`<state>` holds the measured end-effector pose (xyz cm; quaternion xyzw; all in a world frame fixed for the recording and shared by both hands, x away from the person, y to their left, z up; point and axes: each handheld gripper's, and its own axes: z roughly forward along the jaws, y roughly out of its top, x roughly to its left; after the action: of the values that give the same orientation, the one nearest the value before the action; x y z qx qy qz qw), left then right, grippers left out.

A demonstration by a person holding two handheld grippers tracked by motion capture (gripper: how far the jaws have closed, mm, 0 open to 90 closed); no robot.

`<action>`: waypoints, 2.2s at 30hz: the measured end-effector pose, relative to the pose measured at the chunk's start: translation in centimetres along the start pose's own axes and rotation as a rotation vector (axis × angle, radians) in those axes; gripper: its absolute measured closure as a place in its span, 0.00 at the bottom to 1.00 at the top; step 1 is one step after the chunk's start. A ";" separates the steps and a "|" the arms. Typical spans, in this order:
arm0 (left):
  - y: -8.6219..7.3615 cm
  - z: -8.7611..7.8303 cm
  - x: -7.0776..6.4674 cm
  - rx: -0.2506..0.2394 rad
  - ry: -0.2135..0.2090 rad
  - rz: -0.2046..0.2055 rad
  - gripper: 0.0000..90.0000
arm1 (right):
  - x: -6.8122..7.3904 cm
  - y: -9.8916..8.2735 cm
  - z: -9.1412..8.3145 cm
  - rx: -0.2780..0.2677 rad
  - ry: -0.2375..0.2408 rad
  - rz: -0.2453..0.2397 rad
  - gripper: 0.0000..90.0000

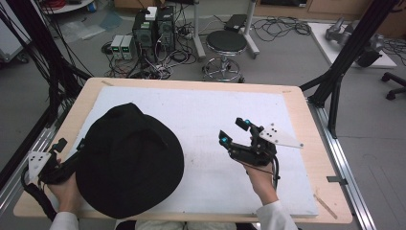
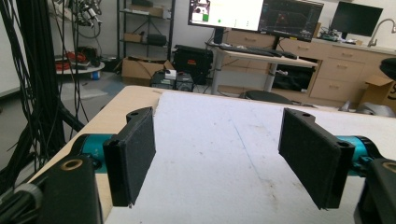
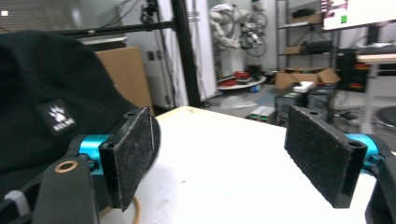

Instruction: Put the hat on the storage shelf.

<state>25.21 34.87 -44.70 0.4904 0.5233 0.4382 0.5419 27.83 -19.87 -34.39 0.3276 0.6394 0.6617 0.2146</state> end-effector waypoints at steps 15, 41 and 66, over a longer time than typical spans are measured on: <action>-0.1 -1.2 0.1 -0.006 0.007 -0.014 0.31 | -3.6 -3.5 -3.9 0.000 -0.288 -0.003 0.22; -0.1 -0.9 0.0 -0.004 0.001 -0.014 0.31 | -6.0 -6.7 -5.9 0.042 -0.559 -0.022 0.19; -0.1 -0.8 0.1 -0.007 -0.002 -0.022 0.31 | -6.3 -6.9 -6.1 0.061 -0.586 -0.009 0.18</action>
<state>24.37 34.98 -44.76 0.4832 0.5266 0.4333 0.5490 26.93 -28.02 -41.99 0.5081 0.5712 0.5184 0.3832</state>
